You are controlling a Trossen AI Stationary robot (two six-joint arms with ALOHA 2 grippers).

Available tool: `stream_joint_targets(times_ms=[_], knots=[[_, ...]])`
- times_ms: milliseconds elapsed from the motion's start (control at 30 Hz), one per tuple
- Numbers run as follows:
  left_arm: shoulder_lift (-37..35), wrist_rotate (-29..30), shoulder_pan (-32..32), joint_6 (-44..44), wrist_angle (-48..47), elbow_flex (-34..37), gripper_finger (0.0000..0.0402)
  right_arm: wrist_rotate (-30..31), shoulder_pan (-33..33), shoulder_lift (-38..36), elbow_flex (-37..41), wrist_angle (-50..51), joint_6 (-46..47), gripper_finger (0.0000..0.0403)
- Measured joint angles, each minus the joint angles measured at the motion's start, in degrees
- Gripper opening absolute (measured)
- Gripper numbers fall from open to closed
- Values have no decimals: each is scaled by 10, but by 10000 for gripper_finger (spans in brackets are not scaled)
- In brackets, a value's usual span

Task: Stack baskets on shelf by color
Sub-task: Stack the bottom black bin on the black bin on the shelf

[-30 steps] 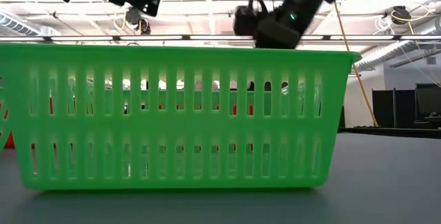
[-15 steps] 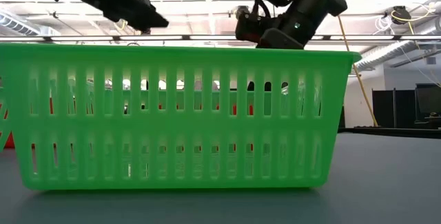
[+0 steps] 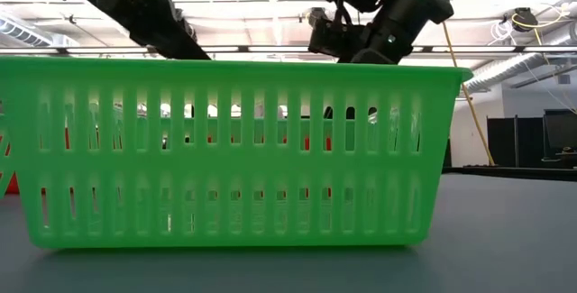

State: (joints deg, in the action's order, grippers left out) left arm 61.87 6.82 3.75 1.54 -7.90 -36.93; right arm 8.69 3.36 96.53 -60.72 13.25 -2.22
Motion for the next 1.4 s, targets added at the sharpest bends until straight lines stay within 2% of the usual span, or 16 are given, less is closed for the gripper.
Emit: stream_joint_targets(times_ms=[133,333,433,600,800,933,1000,1067,1200,1333,1400], knots=[[0,12,0,-4,-5,0,143,-13,1,0,31,-44,2,111],[0,13,0,-4,-6,0,143,23,1,0,71,-106,22,113],[0,13,0,-6,-7,0,143,31,0,0,73,-109,31,95],[0,14,0,-5,-15,0,143,-14,0,0,73,-111,14,14],[0,19,0,-4,-24,0,143,-99,26,-11,65,-164,14,6],[0,28,0,-7,-31,0,143,-95,44,-42,47,-162,-12,4],[0,28,0,-8,-32,0,143,-67,56,-70,40,-161,-34,3],[0,28,0,-12,-31,0,143,-12,67,-106,38,-160,-76,3],[0,28,0,-13,-32,0,143,144,79,-175,38,-116,-192,2],[0,28,0,-16,-30,0,143,267,54,-230,38,-46,-330,3],[0,28,0,-17,-31,0,143,317,27,-245,38,-13,-365,3]])
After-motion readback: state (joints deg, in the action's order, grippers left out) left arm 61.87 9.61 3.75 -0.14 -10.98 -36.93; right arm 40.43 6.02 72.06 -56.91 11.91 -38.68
